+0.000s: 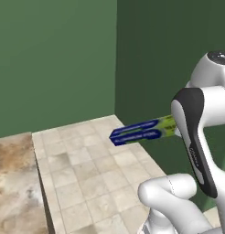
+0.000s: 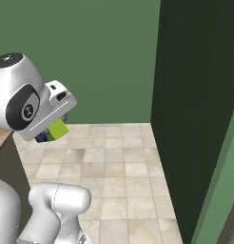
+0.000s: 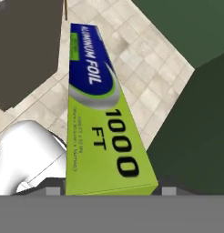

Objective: Retrieve the tupperware and aluminum foil from the cabinet and place them on the dining counter near the plate with carrot and squash to prepare for storing leftovers.

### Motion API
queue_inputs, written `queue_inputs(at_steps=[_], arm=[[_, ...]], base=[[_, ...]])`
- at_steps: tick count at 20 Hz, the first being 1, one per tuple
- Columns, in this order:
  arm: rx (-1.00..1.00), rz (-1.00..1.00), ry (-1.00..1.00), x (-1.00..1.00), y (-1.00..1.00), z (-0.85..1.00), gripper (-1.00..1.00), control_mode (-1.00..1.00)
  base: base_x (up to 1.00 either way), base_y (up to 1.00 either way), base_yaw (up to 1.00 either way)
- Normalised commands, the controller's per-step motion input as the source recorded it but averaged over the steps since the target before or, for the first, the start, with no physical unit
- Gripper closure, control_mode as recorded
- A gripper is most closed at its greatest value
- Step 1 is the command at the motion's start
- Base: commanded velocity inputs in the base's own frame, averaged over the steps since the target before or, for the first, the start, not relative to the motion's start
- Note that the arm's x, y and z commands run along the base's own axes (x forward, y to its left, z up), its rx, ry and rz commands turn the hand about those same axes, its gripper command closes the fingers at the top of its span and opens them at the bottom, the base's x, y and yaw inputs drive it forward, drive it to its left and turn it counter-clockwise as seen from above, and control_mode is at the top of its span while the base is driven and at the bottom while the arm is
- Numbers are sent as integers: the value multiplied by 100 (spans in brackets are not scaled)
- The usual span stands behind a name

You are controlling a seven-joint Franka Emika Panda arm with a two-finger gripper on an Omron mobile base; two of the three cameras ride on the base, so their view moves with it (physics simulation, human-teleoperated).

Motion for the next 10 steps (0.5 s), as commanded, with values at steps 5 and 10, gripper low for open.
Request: queue_inputs(at_steps=[5,10], arm=[[0,0,0,0,0,0,100,100],[0,0,0,0,0,0,100,100]], base=[[100,0,24],[100,6,32]])
